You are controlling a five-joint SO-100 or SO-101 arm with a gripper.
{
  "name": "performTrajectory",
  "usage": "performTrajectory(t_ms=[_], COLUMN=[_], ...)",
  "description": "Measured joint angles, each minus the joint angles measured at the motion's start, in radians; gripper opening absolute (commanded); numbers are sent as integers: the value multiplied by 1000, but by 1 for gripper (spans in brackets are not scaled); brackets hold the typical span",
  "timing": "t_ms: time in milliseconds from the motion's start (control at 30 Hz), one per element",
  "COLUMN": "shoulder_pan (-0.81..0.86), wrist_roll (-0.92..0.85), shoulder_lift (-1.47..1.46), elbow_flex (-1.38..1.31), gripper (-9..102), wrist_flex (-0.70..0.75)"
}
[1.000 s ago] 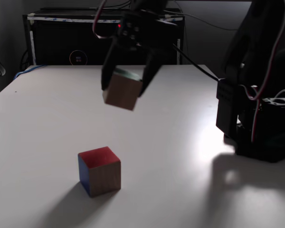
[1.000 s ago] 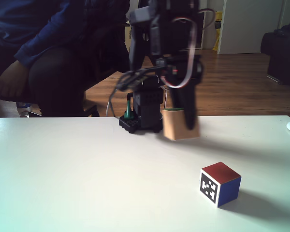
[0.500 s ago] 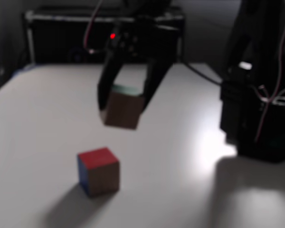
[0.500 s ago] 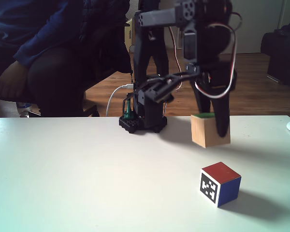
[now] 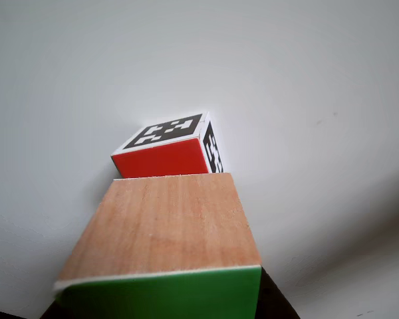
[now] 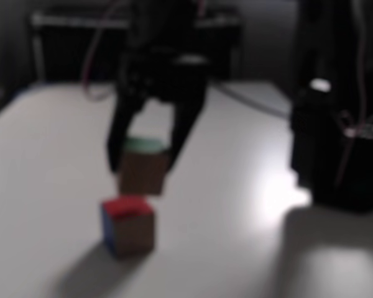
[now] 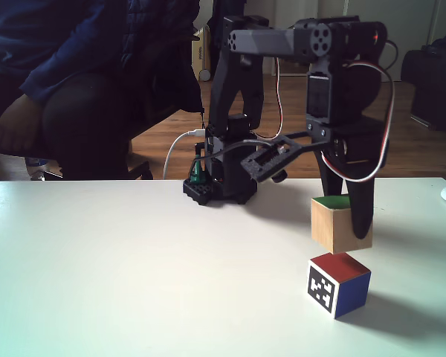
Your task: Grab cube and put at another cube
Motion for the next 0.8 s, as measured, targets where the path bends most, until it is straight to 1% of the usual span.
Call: performTrajectory(t_ms=[400,800], shoulder_pan=[12,17], wrist_roll=[18,18], shoulder_lift=[-135,-172], elbow_flex=[-158,-186], gripper=[20,21], wrist_flex=[54,58])
